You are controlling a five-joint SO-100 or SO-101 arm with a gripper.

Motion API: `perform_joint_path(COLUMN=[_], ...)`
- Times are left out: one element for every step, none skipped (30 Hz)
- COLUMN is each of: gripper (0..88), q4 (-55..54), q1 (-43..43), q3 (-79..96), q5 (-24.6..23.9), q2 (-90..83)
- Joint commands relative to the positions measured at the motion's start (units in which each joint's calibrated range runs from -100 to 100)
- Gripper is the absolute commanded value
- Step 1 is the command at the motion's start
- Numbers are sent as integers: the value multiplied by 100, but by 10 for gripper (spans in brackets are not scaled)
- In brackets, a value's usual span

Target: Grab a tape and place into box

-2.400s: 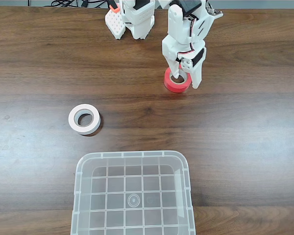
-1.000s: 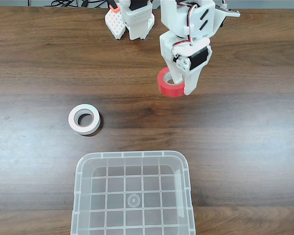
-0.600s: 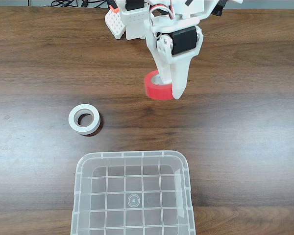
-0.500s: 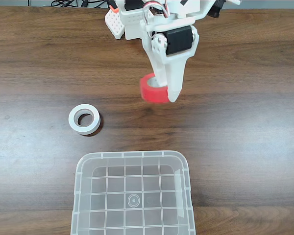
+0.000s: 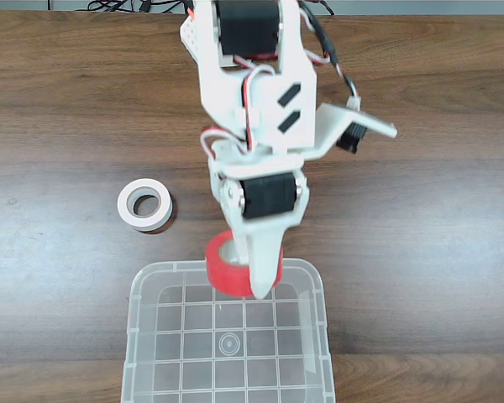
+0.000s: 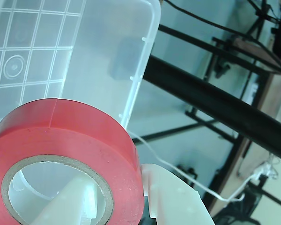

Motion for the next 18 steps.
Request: perform_joint_path(gripper=[38,38,38,39,39,39,39,39,39,39,40,40,45,64,91,130,165,201], q4=[-85,-85,-85,-85,-85,-85,-85,-85,-85,-85,-85,-85,-85,-85,-85,-85,-85,-76], q1=[114,114,129,180,202,238,253,268,275,326,341,355,370,385,385,392,399,421], q3=[-2057,-2223,-2390,-2504,-2609,-2670,-2723,-2740,-2740,-2740,-2740,-2740,-2740,-2740,-2740,-2740,-2740,-2740], q5=[-5,-5,-5,-5,-5,-5,-5,-5,-5,-5,-5,-5,-5,-5,-5,-5,-5,-5], q2=[1139,1332,1525,1662,1791,1903,1992,2072,2120,2153,2169,2185,2193,2193,2201,2209,2217,2225])
